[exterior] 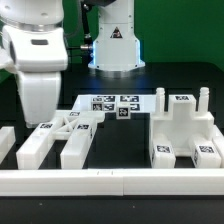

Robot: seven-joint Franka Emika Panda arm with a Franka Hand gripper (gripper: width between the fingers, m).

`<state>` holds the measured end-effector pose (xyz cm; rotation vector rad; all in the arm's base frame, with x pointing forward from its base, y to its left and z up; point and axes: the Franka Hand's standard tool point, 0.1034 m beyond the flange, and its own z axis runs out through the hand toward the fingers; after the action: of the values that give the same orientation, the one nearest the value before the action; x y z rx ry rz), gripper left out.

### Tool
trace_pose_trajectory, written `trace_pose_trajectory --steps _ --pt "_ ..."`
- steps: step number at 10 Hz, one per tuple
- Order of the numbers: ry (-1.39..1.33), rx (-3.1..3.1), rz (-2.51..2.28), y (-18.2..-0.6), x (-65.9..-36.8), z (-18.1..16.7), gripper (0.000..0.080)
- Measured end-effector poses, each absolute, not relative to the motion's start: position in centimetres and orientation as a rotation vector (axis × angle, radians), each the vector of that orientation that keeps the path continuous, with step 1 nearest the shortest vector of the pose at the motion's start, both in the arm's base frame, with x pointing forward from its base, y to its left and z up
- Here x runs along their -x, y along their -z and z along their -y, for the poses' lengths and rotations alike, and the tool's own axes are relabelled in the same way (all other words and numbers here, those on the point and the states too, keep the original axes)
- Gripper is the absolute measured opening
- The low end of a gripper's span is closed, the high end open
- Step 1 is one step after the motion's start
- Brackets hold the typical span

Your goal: Assemble chair

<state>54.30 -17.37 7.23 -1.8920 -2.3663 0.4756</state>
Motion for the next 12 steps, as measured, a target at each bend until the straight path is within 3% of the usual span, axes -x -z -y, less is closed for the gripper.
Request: trace_pose_trajectory --steps 4,7,12 --pt "-0.506 2.224 2.097 -6.9 -54.3 17.2 0.0649" --pt "-0.554 2.709 1.409 -7.0 -54.4 16.6 0.0649" --pt "-0.576 2.917 0.921 -6.7 -54.7 15.7 0.0649"
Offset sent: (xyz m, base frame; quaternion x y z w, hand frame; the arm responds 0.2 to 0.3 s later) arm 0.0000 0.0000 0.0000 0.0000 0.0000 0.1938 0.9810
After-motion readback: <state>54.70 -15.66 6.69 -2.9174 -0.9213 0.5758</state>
